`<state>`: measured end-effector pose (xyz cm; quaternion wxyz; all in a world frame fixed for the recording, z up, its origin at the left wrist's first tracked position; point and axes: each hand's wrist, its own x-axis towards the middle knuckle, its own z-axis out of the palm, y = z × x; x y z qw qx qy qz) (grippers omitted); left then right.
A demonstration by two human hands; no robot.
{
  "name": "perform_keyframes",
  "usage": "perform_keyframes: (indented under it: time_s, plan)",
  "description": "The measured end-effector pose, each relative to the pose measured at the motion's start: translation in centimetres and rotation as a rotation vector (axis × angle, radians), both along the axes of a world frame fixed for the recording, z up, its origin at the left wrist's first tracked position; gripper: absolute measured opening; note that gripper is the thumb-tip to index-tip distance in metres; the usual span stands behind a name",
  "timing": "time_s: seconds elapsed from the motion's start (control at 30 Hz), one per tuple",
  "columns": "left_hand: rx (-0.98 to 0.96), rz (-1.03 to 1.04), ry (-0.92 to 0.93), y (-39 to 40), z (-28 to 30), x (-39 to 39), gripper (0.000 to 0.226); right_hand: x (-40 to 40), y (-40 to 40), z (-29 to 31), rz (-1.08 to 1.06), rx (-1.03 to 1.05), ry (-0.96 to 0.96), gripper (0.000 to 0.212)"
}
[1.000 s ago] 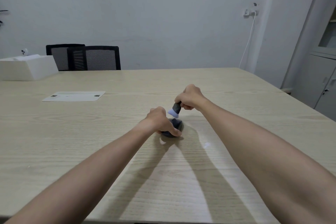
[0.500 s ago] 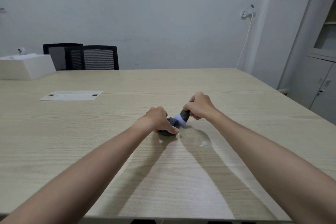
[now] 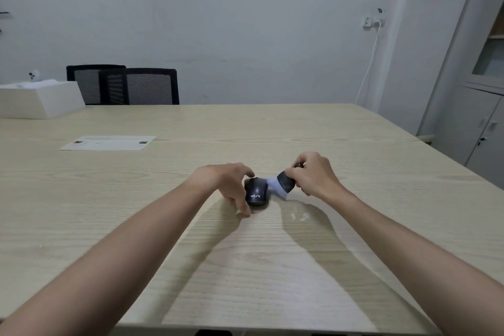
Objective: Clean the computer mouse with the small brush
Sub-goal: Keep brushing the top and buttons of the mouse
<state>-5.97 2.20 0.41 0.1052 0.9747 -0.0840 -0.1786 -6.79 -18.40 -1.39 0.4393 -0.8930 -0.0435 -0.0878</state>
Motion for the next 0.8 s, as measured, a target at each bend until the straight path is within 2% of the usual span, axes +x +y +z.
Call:
perform_keyframes:
  time_s: [0.1,0.2,0.3,0.4,0.5,0.6,0.7,0.8]
  plan:
    - [0.023,-0.006,0.082,0.1,0.4,0.5,0.114,-0.5,0.6,0.7,0.044,0.035,-0.044,0.011]
    - [0.125,-0.115,-0.049,-0.3,0.3,0.6,0.096,-0.9,1.3,0.7,0.152,0.083,-0.013,0.008]
    - [0.015,-0.258,-0.111,-0.5,-0.6,1.0,0.082,-0.5,1.0,0.4,0.086,-0.113,-0.099,0.009]
    - [0.016,-0.289,-0.113,0.0,-1.3,1.6,0.076,-0.6,0.5,0.6,0.014,-0.246,-0.219,0.009]
    - [0.009,-0.273,-0.116,0.2,-1.0,1.7,0.069,-1.5,1.2,1.2,0.185,-0.246,-0.320,0.012]
    - [0.013,-0.281,-0.111,-0.2,-0.6,1.3,0.080,-2.0,1.6,1.2,0.349,-0.235,-0.258,0.012]
    - [-0.005,-0.317,-0.119,-0.5,-1.2,1.7,0.081,-0.9,0.7,0.7,0.201,-0.248,-0.241,0.011]
    - [-0.003,-0.262,-0.088,-0.2,-1.7,2.2,0.078,-0.3,-0.1,0.5,0.038,-0.249,-0.267,0.010]
